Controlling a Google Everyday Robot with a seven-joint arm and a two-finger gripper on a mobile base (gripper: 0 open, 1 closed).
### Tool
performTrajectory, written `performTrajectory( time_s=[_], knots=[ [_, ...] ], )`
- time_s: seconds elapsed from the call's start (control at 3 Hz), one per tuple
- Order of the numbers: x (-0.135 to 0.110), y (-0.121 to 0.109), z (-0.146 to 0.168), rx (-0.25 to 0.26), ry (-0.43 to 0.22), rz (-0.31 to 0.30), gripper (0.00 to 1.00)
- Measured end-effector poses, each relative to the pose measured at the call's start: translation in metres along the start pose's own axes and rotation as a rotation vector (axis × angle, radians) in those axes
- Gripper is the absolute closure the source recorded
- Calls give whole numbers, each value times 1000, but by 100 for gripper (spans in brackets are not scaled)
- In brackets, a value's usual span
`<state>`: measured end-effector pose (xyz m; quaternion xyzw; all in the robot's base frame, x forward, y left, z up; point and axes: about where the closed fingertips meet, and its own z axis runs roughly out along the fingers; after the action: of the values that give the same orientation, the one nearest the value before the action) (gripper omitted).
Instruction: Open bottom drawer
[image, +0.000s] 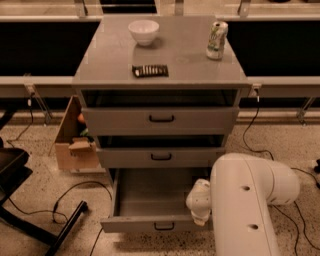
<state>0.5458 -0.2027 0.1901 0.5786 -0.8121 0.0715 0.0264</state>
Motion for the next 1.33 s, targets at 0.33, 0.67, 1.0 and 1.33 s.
performTrajectory(
  time_s=[0.33,0.67,1.0,1.33],
  knots=[
    [0,0,1,0,0,0,90],
    [0,0,1,0,0,0,59],
    [0,0,1,0,0,0,36],
    [0,0,1,0,0,0,5]
  ],
)
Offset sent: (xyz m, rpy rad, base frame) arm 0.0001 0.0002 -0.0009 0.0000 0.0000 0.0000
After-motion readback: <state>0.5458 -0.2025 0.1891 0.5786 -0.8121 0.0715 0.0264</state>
